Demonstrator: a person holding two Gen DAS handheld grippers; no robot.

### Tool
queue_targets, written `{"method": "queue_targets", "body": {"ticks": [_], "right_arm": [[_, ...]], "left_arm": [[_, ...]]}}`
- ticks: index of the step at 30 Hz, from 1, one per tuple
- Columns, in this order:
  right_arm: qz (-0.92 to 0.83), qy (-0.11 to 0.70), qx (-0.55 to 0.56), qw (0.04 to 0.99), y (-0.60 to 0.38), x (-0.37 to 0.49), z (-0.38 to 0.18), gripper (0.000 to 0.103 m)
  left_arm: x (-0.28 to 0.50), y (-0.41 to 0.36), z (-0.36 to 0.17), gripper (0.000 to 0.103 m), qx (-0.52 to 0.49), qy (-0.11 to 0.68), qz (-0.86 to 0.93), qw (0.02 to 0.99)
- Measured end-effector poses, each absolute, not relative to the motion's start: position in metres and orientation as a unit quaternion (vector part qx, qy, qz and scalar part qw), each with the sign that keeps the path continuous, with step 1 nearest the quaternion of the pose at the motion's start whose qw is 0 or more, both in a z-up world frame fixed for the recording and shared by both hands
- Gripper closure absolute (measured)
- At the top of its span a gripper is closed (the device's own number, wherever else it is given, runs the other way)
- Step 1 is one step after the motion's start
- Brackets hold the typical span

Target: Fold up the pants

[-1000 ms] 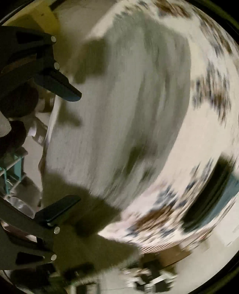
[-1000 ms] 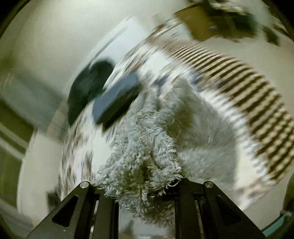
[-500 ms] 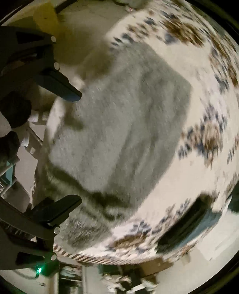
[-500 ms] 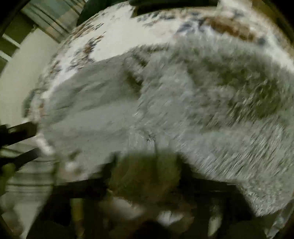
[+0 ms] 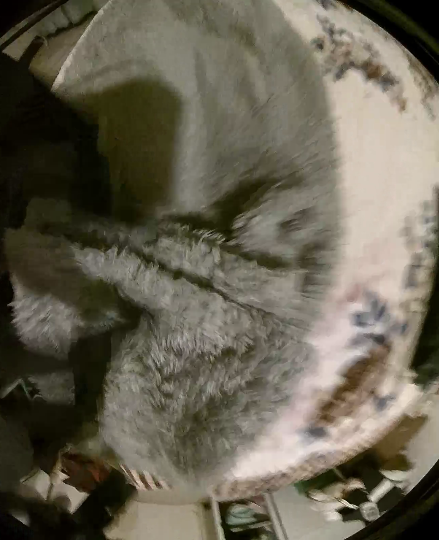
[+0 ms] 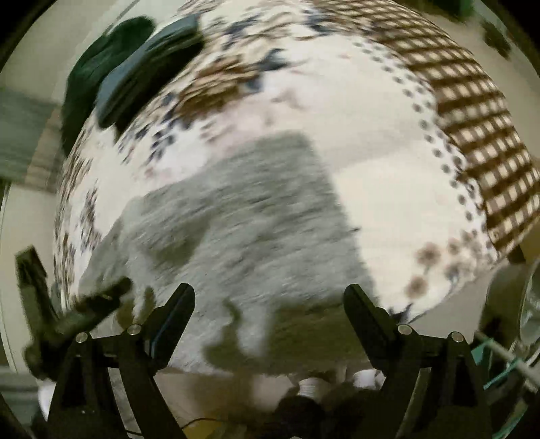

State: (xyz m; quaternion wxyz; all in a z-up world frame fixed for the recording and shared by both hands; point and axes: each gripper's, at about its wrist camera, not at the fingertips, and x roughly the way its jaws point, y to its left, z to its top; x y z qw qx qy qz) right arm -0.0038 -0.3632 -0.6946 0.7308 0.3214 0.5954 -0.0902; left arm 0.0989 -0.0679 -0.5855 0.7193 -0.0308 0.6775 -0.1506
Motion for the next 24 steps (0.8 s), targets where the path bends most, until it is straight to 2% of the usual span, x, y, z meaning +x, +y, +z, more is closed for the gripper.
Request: {"method": "queue_targets", "body": {"ticks": [5, 9, 13, 14, 16, 17, 24], "right_arm": [[-0.106, 0.596, 0.352, 0.714, -0.387, 0.015, -0.714, 0.011], [-0.096, 0.606, 0.352, 0.706, -0.386, 0.030, -0.729, 0.011], [-0.083, 0.620, 0.341, 0.701, -0.383, 0.044, -0.742, 0.012], [-0.079, 0.622, 0.344, 0.699, -0.383, 0.046, -0.744, 0.012], [-0.071, 0.626, 0.348, 0.694, -0.384, 0.053, -0.750, 0.012], [-0.070, 0.628, 0.346, 0.693, -0.384, 0.056, -0.751, 0.012], [-0.062, 0.637, 0.338, 0.689, -0.386, 0.070, -0.761, 0.012]], "left_arm": [[0.069, -0.036, -0.571, 0.090, -0.032, 0.650, -0.146, 0.745], [0.059, -0.002, -0.561, 0.084, -0.112, 0.667, -0.124, 0.726], [0.070, 0.000, -0.532, 0.066, -0.134, 0.647, -0.133, 0.739], [0.075, -0.001, -0.524, 0.052, -0.135, 0.633, -0.139, 0.750], [0.084, -0.006, -0.519, 0.032, -0.130, 0.616, -0.150, 0.762], [0.090, -0.009, -0.519, 0.028, -0.126, 0.615, -0.152, 0.764], [0.136, -0.051, -0.563, 0.030, -0.098, 0.637, -0.183, 0.742]]}}
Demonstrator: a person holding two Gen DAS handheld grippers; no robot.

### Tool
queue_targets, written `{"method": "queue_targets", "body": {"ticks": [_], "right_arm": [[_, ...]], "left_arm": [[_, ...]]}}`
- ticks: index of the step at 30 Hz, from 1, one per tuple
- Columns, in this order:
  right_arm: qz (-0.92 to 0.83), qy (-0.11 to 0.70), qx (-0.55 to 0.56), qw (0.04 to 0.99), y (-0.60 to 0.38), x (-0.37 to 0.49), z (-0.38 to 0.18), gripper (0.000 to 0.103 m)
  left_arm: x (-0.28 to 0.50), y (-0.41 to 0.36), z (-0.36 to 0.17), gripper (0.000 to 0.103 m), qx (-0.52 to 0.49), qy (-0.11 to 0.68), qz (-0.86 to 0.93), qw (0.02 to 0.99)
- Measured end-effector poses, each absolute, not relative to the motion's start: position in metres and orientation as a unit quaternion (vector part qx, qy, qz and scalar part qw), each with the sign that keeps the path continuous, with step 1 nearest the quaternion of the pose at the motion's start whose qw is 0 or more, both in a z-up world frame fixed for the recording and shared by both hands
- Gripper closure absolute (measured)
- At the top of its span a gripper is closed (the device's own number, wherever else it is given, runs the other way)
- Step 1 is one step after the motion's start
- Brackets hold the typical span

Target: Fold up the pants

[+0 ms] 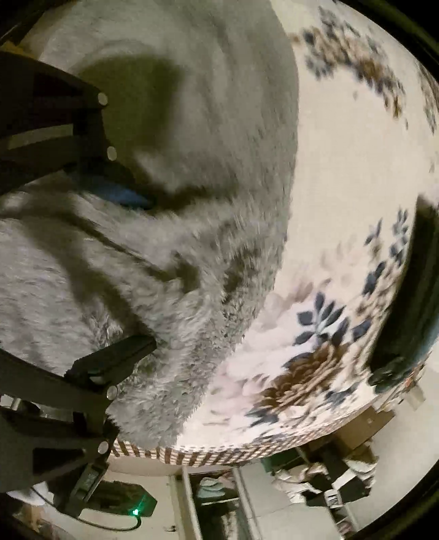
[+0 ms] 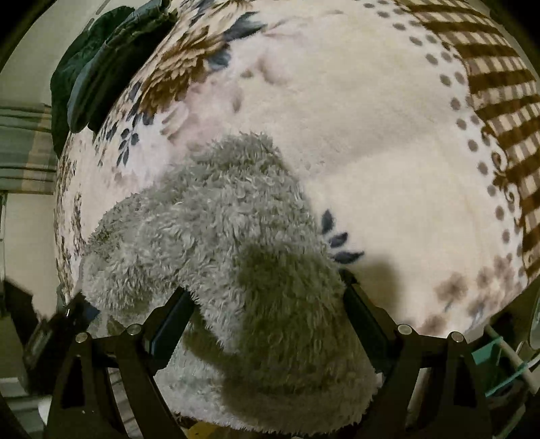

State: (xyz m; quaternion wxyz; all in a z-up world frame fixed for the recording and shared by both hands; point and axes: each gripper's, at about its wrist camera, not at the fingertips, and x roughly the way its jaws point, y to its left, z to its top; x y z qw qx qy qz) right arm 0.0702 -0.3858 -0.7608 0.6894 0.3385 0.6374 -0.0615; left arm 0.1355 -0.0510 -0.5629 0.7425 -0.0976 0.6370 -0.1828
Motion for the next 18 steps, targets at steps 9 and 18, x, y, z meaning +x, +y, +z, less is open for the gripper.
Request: {"method": "queue_targets", "body": {"ticks": [9, 18], "right_arm": [[-0.065, 0.650, 0.320, 0.686, -0.383, 0.079, -0.772, 0.011], [-0.056, 0.644, 0.339, 0.683, -0.382, 0.087, -0.775, 0.011]], "left_arm": [[0.133, -0.006, -0.570, 0.086, -0.121, 0.637, -0.160, 0.745], [0.131, 0.004, -0.571, 0.051, -0.231, 0.645, -0.181, 0.706]]}}
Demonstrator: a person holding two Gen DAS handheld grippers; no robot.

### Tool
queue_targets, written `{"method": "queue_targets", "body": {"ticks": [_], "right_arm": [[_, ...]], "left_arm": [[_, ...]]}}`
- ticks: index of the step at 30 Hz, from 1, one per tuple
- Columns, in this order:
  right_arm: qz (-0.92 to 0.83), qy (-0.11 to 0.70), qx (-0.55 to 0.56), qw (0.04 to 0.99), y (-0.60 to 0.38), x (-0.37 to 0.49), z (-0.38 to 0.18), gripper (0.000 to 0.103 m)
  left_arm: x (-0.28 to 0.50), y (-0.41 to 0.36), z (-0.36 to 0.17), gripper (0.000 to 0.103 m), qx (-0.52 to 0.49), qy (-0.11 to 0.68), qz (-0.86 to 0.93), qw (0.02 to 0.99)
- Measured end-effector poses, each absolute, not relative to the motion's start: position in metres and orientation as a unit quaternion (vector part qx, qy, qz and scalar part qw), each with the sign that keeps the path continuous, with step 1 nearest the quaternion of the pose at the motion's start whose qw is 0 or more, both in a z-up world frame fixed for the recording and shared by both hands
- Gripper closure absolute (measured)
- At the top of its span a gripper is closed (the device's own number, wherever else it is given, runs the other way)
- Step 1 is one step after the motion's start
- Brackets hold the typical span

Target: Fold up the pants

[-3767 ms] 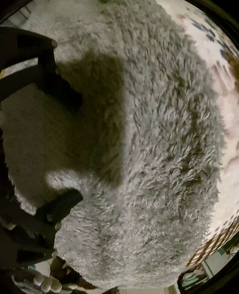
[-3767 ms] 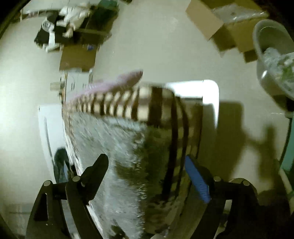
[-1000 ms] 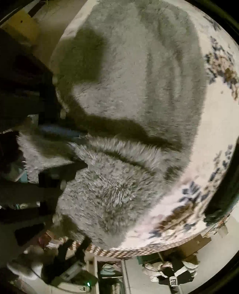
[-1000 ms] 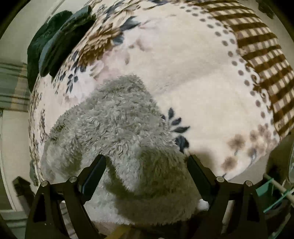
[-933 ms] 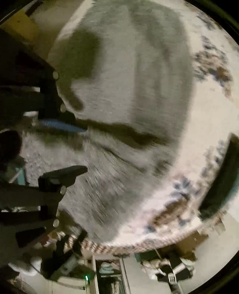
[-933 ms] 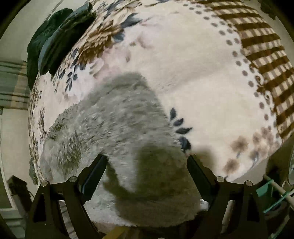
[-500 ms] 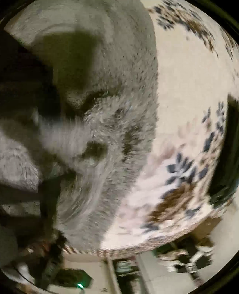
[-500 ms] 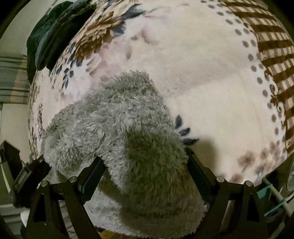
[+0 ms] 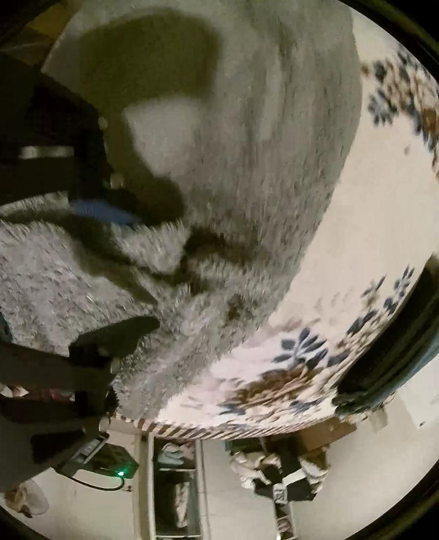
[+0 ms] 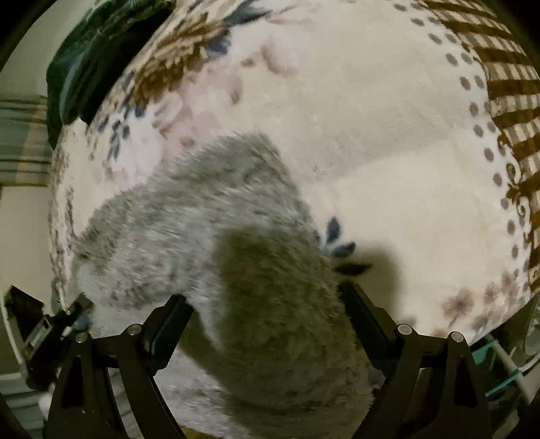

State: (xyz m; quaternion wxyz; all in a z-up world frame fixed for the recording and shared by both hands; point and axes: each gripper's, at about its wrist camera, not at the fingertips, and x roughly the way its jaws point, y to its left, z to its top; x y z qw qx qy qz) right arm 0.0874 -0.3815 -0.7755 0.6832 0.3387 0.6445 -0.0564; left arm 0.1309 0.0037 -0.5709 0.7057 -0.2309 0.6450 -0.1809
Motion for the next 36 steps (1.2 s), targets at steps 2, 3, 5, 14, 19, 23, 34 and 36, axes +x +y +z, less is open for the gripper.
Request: {"method": "queue_targets", "body": {"ticks": [2, 3, 5, 14, 19, 23, 34, 36], "right_arm": [[-0.050, 0.641, 0.346, 0.683, -0.384, 0.091, -0.777, 0.011], [-0.045, 0.642, 0.349, 0.681, -0.384, 0.094, -0.779, 0.011], [-0.032, 0.637, 0.370, 0.676, -0.385, 0.097, -0.783, 0.022], [-0.039, 0.602, 0.430, 0.672, -0.393, 0.093, -0.775, 0.062], [-0.041, 0.629, 0.373, 0.681, -0.386, 0.098, -0.760, 0.039], [-0.052, 0.612, 0.309, 0.726, -0.388, 0.106, -0.741, 0.039], [-0.070, 0.598, 0.406, 0.687, -0.418, 0.149, -0.769, 0.039], [-0.069, 0.593, 0.422, 0.682, -0.423, 0.146, -0.768, 0.039]], "left_arm": [[0.135, -0.009, -0.575, 0.053, -0.218, 0.650, -0.196, 0.701], [0.136, -0.015, -0.576, 0.054, -0.215, 0.645, -0.203, 0.705], [0.141, -0.026, -0.570, 0.090, -0.198, 0.634, -0.214, 0.717], [0.156, -0.019, -0.559, 0.082, -0.198, 0.641, -0.188, 0.717], [0.124, 0.006, -0.537, 0.058, -0.162, 0.645, -0.167, 0.728], [0.123, 0.010, -0.523, 0.054, -0.179, 0.639, -0.159, 0.731], [0.152, -0.127, -0.527, 0.049, 0.010, 0.624, -0.276, 0.731], [0.154, -0.142, -0.542, 0.049, 0.041, 0.632, -0.284, 0.720]]}}
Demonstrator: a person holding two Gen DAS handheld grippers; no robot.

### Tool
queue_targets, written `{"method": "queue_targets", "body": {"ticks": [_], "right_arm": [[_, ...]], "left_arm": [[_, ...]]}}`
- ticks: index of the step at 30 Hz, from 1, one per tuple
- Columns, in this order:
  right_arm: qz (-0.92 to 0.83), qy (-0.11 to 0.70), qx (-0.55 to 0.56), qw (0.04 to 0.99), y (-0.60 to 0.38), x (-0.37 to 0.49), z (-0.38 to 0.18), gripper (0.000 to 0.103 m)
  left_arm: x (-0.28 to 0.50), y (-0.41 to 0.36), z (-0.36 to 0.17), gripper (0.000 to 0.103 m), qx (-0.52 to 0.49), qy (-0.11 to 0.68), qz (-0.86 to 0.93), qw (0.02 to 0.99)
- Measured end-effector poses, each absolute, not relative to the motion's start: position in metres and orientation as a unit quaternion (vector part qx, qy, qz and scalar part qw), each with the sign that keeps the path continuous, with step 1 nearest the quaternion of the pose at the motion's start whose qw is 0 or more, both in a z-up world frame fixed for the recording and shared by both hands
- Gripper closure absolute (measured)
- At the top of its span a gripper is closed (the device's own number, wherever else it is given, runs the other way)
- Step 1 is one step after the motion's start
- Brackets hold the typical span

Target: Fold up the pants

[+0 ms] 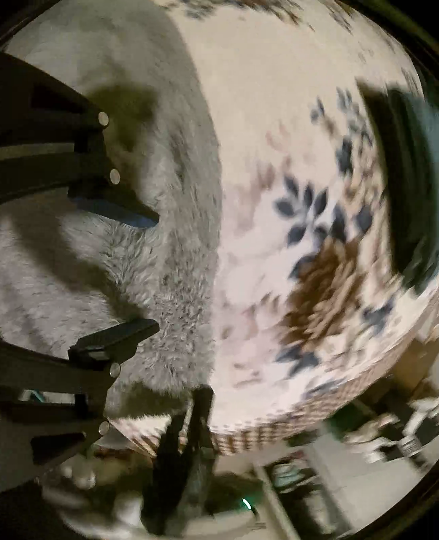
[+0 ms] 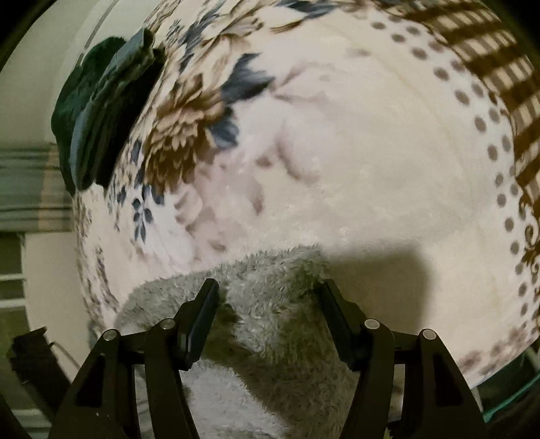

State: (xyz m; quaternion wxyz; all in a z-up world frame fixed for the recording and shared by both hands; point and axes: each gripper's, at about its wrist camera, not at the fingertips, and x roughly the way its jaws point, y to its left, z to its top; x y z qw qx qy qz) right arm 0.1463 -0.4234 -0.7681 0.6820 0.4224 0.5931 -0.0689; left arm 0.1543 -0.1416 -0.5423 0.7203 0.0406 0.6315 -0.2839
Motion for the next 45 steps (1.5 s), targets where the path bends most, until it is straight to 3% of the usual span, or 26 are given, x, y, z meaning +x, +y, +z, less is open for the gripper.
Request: {"method": "queue_targets", "body": {"ticks": [4, 9, 13, 22, 27, 28, 29, 30, 35, 36, 39, 45], "right_arm": [[-0.064, 0.588, 0.429, 0.683, -0.429, 0.128, -0.755, 0.038], [-0.053, 0.606, 0.416, 0.676, -0.427, 0.090, -0.744, 0.037], [-0.049, 0.657, 0.389, 0.644, -0.409, 0.055, -0.757, 0.037], [-0.054, 0.731, 0.357, 0.579, -0.387, -0.008, -0.777, 0.037], [-0.038, 0.660, 0.450, 0.601, -0.403, -0.004, -0.761, 0.037], [-0.041, 0.643, 0.469, 0.604, -0.407, -0.004, -0.761, 0.045], [-0.044, 0.630, 0.482, 0.608, -0.409, -0.004, -0.762, 0.061], [-0.052, 0.633, 0.482, 0.604, -0.410, -0.007, -0.768, 0.089], [-0.072, 0.682, 0.429, 0.589, -0.411, -0.016, -0.774, 0.085], [-0.067, 0.677, 0.418, 0.602, -0.412, -0.011, -0.765, 0.081], [-0.049, 0.649, 0.348, 0.675, -0.412, 0.020, -0.730, 0.055], [0.022, 0.653, 0.241, 0.718, -0.376, 0.105, -0.710, 0.054]], "left_arm": [[0.169, -0.128, -0.576, 0.060, 0.037, 0.652, -0.250, 0.715], [0.182, -0.065, -0.556, 0.060, -0.151, 0.659, -0.219, 0.703], [0.158, -0.024, -0.532, 0.057, -0.208, 0.643, -0.182, 0.714], [0.088, -0.006, -0.566, 0.057, -0.210, 0.700, -0.140, 0.668], [0.080, -0.022, -0.563, 0.057, -0.169, 0.695, -0.152, 0.682], [0.082, -0.024, -0.563, 0.057, -0.165, 0.694, -0.152, 0.684], [0.083, -0.024, -0.563, 0.057, -0.164, 0.694, -0.152, 0.684], [0.085, -0.023, -0.565, 0.057, -0.162, 0.695, -0.151, 0.685], [0.092, -0.019, -0.551, 0.057, -0.166, 0.683, -0.152, 0.695], [0.094, -0.021, -0.547, 0.057, -0.163, 0.679, -0.155, 0.699], [0.100, -0.030, -0.540, 0.057, -0.147, 0.670, -0.161, 0.709], [0.104, -0.028, -0.556, 0.057, -0.142, 0.679, -0.140, 0.707]]}}
